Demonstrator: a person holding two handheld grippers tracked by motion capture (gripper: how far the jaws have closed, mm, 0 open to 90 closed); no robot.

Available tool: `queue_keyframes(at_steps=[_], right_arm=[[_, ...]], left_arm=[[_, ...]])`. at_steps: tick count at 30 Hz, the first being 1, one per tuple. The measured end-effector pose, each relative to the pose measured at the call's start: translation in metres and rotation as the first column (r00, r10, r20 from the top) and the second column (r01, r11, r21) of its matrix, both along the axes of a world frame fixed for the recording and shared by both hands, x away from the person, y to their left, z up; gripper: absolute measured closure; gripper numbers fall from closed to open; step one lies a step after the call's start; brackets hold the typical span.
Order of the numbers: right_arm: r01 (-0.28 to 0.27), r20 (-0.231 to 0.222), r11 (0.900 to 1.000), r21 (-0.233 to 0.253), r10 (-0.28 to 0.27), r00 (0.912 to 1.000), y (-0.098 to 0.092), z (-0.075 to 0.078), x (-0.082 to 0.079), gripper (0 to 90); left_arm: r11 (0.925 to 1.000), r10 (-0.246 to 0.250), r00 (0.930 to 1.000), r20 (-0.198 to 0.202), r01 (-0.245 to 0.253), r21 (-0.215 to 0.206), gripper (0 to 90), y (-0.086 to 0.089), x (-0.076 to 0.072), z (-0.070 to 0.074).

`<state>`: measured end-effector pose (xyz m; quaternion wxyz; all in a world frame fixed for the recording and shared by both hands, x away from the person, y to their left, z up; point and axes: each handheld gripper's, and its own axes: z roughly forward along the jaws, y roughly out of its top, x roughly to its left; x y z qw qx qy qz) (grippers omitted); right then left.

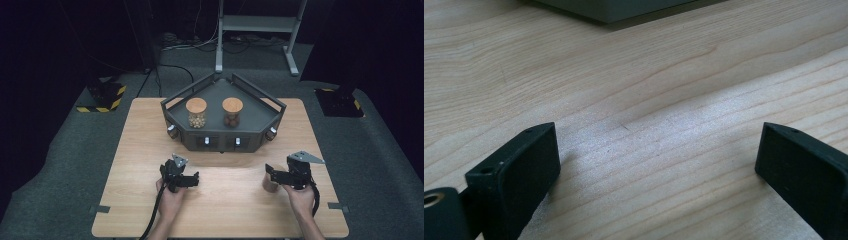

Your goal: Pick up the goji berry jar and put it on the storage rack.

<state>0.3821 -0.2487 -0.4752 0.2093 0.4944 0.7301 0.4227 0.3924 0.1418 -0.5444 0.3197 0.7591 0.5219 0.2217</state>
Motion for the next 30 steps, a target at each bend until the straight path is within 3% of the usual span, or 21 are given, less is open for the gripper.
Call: queue_keyframes(at_steps=[5, 17, 30], right_arm=[[-0.014, -0.004, 1.0, 0.012, 0.014, 0.9999, -0.002, -0.005, -0.005, 7.7], [-0.048, -0.013, 0.999, -0.013, 0.047, 0.9988, 0.002, -0.012, -0.013, 8.1], [-0.041, -0.037, 0.999, -0.027, 0.04, 0.9985, 0.006, -0.026, -0.014, 10.4]], left_arm=[[1.0, 0.0, 1.0, 0.0, 0.0, 0.0, 4.3, 0.0, 0.0, 0.0], [1.0, 0.0, 1.0, 0.0, 0.0, 0.0, 4.3, 0.0, 0.0, 0.0], [1.0, 0.0, 1.0, 0.0, 0.0, 0.0, 4.3, 0.0, 0.0, 0.0]])
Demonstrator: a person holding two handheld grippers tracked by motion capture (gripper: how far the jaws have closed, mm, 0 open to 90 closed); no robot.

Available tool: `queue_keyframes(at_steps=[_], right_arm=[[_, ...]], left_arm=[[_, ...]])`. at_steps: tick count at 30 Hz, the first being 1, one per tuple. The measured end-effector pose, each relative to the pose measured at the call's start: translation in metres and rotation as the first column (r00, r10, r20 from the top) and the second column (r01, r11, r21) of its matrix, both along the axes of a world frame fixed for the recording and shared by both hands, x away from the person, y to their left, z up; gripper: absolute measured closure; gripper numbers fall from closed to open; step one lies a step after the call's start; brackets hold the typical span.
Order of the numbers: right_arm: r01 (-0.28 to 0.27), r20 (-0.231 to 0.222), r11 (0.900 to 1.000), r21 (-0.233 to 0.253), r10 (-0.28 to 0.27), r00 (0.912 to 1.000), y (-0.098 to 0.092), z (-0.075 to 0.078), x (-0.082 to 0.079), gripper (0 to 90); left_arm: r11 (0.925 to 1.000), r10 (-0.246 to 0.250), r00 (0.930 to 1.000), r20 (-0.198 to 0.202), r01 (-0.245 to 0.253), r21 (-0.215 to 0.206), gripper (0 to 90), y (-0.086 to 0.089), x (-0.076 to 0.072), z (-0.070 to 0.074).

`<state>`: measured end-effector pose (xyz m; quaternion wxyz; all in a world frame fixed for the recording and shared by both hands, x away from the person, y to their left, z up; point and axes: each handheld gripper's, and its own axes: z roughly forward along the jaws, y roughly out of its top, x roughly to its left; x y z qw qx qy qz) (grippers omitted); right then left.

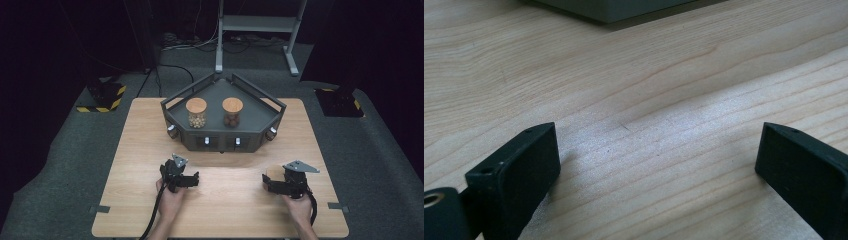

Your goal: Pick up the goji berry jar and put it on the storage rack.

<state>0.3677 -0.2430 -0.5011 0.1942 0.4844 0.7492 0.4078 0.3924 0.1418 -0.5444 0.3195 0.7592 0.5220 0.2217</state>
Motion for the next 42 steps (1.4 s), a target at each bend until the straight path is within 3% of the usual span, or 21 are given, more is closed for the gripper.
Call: queue_keyframes(at_steps=[17, 42], right_arm=[[0.034, -0.019, 0.999, -0.021, -0.035, 0.9992, 0.002, -0.014, -0.002, 15.2], [0.03, 0.013, 0.998, -0.055, -0.029, 0.9995, 0.007, -0.016, -0.003, 24.3]], left_arm=[[1.0, 0.0, 1.0, 0.0, 0.0, 0.0, 4.3, 0.0, 0.0, 0.0], [1.0, 0.0, 1.0, 0.0, 0.0, 0.0, 4.3, 0.0, 0.0, 0.0]])
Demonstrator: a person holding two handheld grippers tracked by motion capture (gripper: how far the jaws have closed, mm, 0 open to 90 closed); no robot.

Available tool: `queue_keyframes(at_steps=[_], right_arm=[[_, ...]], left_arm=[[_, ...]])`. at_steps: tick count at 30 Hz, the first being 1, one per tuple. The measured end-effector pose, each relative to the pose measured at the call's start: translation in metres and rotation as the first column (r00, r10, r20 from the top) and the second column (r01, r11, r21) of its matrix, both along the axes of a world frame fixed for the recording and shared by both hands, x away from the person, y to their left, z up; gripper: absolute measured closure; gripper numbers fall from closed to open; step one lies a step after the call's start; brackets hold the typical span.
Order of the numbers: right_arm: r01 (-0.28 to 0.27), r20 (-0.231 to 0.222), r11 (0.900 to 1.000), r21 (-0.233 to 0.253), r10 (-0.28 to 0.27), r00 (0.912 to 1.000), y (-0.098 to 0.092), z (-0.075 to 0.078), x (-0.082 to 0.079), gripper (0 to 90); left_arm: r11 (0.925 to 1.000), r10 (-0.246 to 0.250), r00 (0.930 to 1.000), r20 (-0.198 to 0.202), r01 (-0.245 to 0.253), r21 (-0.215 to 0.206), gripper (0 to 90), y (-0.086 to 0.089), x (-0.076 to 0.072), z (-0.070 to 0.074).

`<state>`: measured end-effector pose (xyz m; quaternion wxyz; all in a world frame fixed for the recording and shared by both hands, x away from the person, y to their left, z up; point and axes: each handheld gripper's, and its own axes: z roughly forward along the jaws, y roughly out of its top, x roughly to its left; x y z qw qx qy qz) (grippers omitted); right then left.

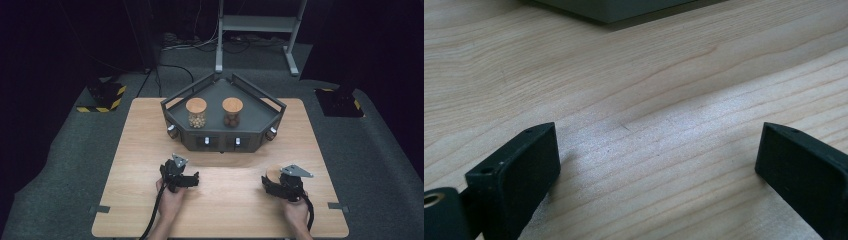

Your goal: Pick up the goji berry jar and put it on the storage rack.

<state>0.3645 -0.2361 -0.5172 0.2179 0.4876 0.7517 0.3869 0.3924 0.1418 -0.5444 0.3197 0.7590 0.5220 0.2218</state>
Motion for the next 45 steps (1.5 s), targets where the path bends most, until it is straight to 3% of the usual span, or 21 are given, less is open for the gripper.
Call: queue_keyframes(at_steps=[9, 45], right_arm=[[0.005, -0.002, 1.0, -0.009, -0.005, 1.0, 0.001, 0.001, 0.0, 24.8], [0.011, 0.001, 0.999, 0.032, -0.011, 0.9999, -0.006, 0.02, 0.005, 25.7]], left_arm=[[1.0, 0.0, 1.0, 0.0, 0.0, 0.0, 4.3, 0.0, 0.0, 0.0], [1.0, 0.0, 1.0, 0.0, 0.0, 0.0, 4.3, 0.0, 0.0, 0.0]])
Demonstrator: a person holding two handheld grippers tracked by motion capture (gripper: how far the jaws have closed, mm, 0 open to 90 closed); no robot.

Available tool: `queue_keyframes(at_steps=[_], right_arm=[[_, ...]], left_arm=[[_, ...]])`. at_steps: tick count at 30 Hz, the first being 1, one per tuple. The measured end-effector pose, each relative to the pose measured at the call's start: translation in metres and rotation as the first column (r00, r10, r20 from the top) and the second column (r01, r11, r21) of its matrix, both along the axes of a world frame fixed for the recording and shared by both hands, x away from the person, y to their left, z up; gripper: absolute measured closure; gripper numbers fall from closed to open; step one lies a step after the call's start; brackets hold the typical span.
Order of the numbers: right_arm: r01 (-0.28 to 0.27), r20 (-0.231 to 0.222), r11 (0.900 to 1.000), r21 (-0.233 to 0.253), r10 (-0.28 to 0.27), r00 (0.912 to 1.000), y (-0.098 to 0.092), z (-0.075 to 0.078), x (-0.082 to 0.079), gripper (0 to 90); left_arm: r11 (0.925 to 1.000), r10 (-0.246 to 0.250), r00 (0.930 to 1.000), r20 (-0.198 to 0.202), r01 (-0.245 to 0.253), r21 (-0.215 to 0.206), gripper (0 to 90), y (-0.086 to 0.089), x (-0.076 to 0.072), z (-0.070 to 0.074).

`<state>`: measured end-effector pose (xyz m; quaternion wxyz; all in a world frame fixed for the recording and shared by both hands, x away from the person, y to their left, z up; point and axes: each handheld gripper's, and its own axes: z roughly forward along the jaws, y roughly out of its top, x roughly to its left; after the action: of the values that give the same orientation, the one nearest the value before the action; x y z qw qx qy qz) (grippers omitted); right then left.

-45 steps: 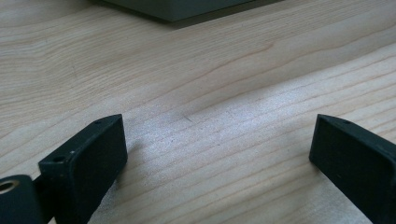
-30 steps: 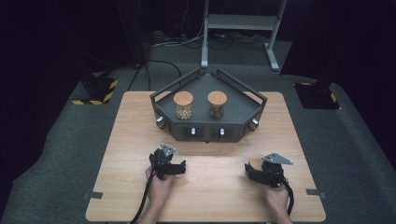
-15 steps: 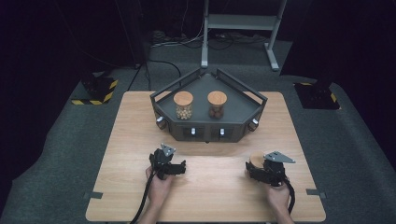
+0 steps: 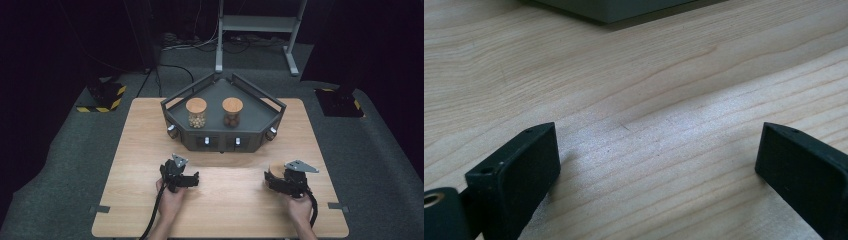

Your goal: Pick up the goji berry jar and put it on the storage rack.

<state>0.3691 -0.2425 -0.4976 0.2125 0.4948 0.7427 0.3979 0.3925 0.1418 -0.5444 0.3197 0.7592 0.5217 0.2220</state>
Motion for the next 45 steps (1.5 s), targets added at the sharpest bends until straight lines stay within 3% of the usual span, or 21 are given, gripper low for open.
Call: queue_keyframes(at_steps=[10, 25, 45], right_arm=[[-0.016, 0.015, 1.0, -0.021, 0.017, 0.9997, 0.004, 0.008, 0.002, 25.7], [-0.043, 0.019, 0.999, 0.001, 0.043, 0.9989, 0.008, 0.017, 0.006, 25.7], [-0.073, 0.036, 0.997, -0.007, 0.073, 0.9967, 0.014, 0.034, 0.012, 25.7]], left_arm=[[1.0, 0.0, 1.0, 0.0, 0.0, 0.0, 4.3, 0.0, 0.0, 0.0], [1.0, 0.0, 1.0, 0.0, 0.0, 0.0, 4.3, 0.0, 0.0, 0.0], [1.0, 0.0, 1.0, 0.0, 0.0, 0.0, 4.3, 0.0, 0.0, 0.0]])
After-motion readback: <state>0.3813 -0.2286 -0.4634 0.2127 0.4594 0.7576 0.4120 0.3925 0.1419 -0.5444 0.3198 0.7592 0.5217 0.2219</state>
